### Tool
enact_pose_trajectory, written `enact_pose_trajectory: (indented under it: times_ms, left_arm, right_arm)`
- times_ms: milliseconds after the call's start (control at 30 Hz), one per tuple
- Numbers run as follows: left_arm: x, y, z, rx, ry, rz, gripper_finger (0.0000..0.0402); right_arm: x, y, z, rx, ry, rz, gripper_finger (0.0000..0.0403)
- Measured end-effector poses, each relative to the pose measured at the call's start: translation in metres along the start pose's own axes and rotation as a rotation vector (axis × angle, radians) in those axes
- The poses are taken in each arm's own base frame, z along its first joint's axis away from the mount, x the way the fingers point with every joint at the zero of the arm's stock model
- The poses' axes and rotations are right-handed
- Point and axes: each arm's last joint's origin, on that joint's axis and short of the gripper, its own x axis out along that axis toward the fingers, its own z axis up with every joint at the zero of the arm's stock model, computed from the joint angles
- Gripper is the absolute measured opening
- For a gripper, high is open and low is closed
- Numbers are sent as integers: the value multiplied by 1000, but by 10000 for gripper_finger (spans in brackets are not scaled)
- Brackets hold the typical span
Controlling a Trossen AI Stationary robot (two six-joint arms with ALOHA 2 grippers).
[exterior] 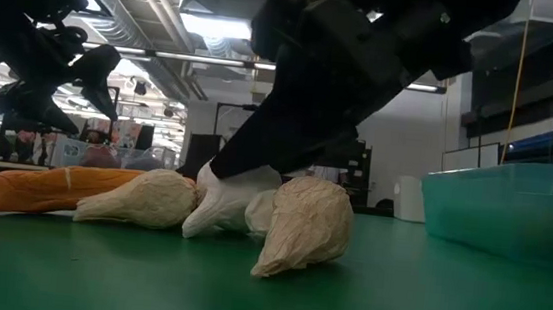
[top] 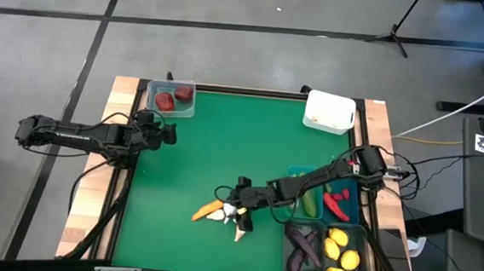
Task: Sort produce into baskets
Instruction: Put the garlic into the white bin
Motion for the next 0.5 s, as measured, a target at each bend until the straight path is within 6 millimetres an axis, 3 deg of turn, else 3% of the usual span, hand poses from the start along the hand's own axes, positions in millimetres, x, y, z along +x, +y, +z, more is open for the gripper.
enact_pose_trajectory:
  times_ms: [333,500]
  left_arm:
    - [0,0,0,5,1,0,345]
    - [0,0,0,5,1,0,345]
  right_arm:
    - [0,0,-1,19,8,-3,291]
    - [0,0,-1,43,10,-3,253]
